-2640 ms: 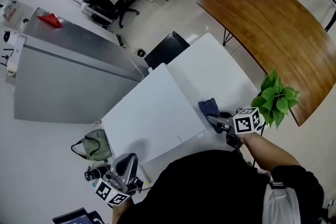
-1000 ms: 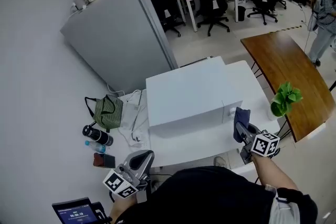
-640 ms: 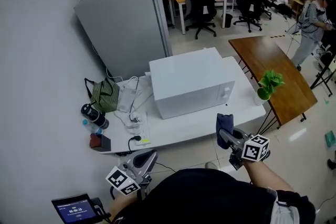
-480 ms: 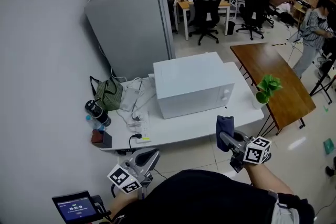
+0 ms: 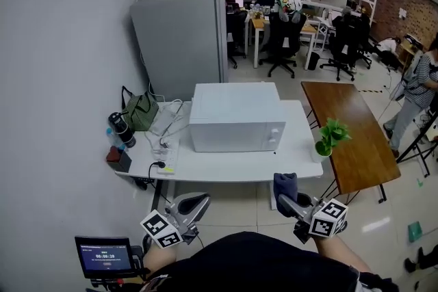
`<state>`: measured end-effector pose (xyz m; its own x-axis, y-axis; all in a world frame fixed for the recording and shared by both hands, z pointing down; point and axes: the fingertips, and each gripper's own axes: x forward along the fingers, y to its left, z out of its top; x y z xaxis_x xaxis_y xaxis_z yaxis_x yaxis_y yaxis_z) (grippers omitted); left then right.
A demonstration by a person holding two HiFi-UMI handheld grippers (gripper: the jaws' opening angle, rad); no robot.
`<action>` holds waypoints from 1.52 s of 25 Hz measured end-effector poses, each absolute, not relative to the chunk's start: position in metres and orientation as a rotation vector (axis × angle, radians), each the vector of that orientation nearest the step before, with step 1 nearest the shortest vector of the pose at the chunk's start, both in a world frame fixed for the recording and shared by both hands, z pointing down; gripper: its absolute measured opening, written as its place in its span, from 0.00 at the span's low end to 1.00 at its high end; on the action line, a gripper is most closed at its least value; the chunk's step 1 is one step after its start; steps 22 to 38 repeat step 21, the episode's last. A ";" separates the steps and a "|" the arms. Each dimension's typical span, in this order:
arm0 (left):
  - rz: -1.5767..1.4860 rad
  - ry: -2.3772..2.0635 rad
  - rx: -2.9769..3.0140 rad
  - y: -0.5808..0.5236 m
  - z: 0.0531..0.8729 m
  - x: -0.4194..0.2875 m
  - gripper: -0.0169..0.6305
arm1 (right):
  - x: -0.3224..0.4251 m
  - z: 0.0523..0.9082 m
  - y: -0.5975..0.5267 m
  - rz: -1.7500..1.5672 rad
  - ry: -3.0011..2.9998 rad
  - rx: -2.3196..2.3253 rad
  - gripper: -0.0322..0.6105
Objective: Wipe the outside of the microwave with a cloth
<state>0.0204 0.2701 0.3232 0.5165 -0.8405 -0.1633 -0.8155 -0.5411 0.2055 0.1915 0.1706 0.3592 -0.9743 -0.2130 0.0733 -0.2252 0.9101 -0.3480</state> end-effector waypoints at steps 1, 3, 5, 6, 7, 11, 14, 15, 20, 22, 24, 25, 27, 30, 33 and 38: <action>-0.370 -1.453 2.636 0.271 0.325 0.031 0.03 | 0.200 0.365 0.172 0.538 -3.020 0.346 0.13; -0.363 -1.461 2.630 0.273 0.327 0.048 0.03 | 0.213 0.373 0.174 0.510 -2.995 0.332 0.13; -0.356 -1.476 2.637 0.276 0.325 0.058 0.03 | 0.217 0.374 0.175 0.505 -2.991 0.309 0.13; -0.356 -1.485 2.638 0.280 0.324 0.059 0.03 | 0.216 0.373 0.177 0.508 -2.996 0.296 0.13; -0.358 -1.491 2.637 0.285 0.323 0.058 0.03 | 0.214 0.372 0.180 0.511 -3.003 0.285 0.13; -0.342 -1.503 2.633 0.302 0.328 0.045 0.03 | 0.201 0.368 0.190 0.521 -3.031 0.281 0.13; -0.343 -1.512 2.638 0.313 0.326 0.032 0.03 | 0.190 0.364 0.198 0.518 -3.039 0.271 0.12; -0.347 -1.512 2.641 0.315 0.324 0.028 0.03 | 0.186 0.363 0.200 0.513 -3.041 0.268 0.13; -0.321 -1.493 2.673 0.320 0.315 0.014 0.03 | 0.165 0.349 0.209 0.487 -3.068 0.254 0.12; -0.315 -1.488 2.684 0.321 0.313 0.012 0.03 | 0.161 0.346 0.211 0.479 -3.072 0.249 0.13; -0.315 -1.488 2.684 0.321 0.313 0.012 0.03 | 0.161 0.346 0.211 0.479 -3.072 0.249 0.13; -0.315 -1.488 2.684 0.321 0.313 0.012 0.03 | 0.161 0.346 0.211 0.479 -3.072 0.249 0.13; -0.315 -1.488 2.684 0.321 0.313 0.012 0.03 | 0.161 0.346 0.211 0.479 -3.072 0.249 0.13; -0.315 -1.488 2.684 0.321 0.313 0.012 0.03 | 0.161 0.346 0.211 0.479 -3.072 0.249 0.13; -0.315 -1.488 2.684 0.321 0.313 0.012 0.03 | 0.161 0.346 0.211 0.479 -3.072 0.249 0.13; -0.315 -1.488 2.684 0.321 0.313 0.012 0.03 | 0.161 0.346 0.211 0.479 -3.072 0.249 0.13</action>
